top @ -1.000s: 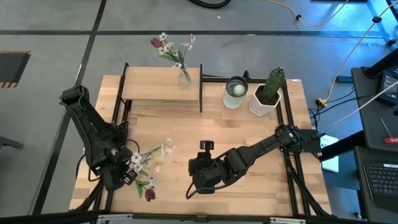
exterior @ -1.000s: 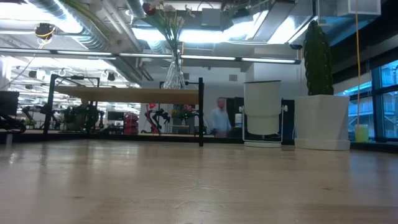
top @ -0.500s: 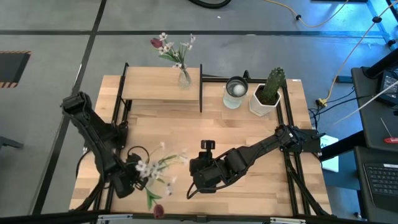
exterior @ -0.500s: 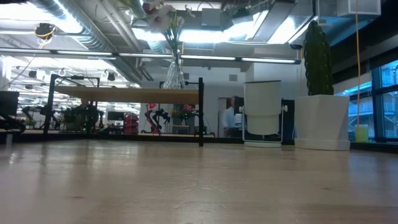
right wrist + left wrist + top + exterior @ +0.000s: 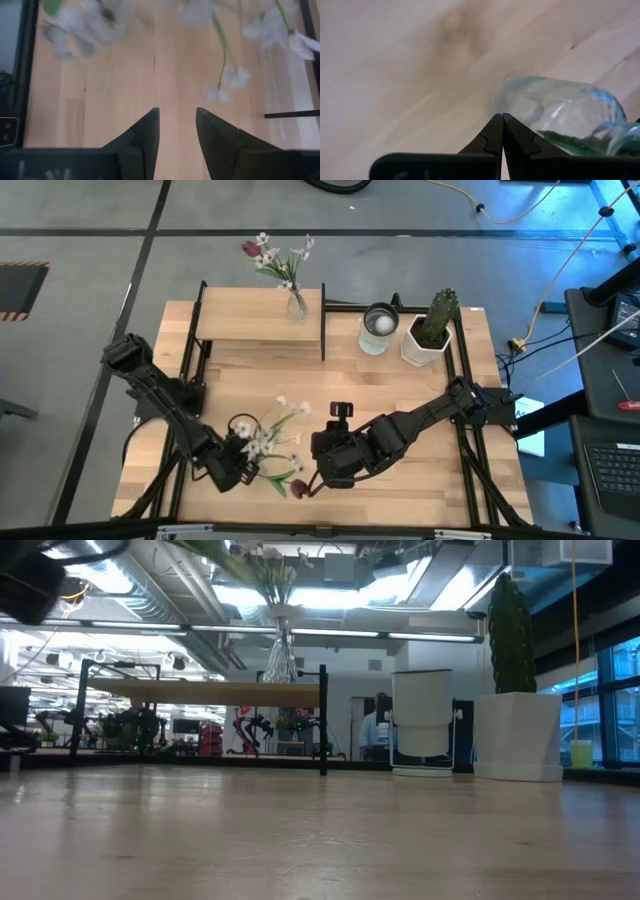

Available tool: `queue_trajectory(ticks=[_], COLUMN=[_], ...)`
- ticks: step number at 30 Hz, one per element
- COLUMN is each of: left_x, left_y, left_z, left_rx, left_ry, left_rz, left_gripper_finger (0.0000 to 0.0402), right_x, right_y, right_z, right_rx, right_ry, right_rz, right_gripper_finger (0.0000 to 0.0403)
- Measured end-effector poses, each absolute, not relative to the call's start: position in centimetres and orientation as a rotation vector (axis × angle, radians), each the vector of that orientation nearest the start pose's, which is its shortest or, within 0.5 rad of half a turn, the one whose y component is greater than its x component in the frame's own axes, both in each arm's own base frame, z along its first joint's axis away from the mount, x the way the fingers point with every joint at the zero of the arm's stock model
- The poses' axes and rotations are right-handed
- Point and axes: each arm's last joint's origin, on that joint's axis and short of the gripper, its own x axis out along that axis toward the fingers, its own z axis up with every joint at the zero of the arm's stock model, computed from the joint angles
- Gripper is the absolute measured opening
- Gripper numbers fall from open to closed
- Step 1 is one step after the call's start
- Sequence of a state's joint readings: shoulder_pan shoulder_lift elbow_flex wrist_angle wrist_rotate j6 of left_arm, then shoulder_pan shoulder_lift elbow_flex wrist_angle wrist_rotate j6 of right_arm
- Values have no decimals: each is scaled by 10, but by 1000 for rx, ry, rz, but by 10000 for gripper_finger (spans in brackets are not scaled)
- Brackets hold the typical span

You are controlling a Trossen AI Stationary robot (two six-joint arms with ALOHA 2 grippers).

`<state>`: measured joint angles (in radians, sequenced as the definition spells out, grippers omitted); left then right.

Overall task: Pick and place flowers into a vace then onto a shelf
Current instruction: Put the transparent vase with flowers on the shelf

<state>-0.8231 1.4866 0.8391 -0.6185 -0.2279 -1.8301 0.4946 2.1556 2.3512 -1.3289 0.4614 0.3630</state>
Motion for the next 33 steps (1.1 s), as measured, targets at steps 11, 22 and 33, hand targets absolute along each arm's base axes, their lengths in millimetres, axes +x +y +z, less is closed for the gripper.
queue_trajectory(ticks=[11, 22, 33], left_x=[210, 215, 200], left_y=[-157, -144, -164], left_z=[177, 176, 176], left_rx=[-836, -719, -740], left_ry=[1069, 1173, 1184], left_rz=[520, 444, 424], left_gripper_finger=[3, 4, 4], right_x=[367, 358, 363], right_y=[201, 210, 219], right_z=[359, 361, 364], right_rx=[-191, -126, -103], right_ry=[978, 971, 898], right_rz=[-192, -214, -159], right_gripper_finger=[130, 130, 130])
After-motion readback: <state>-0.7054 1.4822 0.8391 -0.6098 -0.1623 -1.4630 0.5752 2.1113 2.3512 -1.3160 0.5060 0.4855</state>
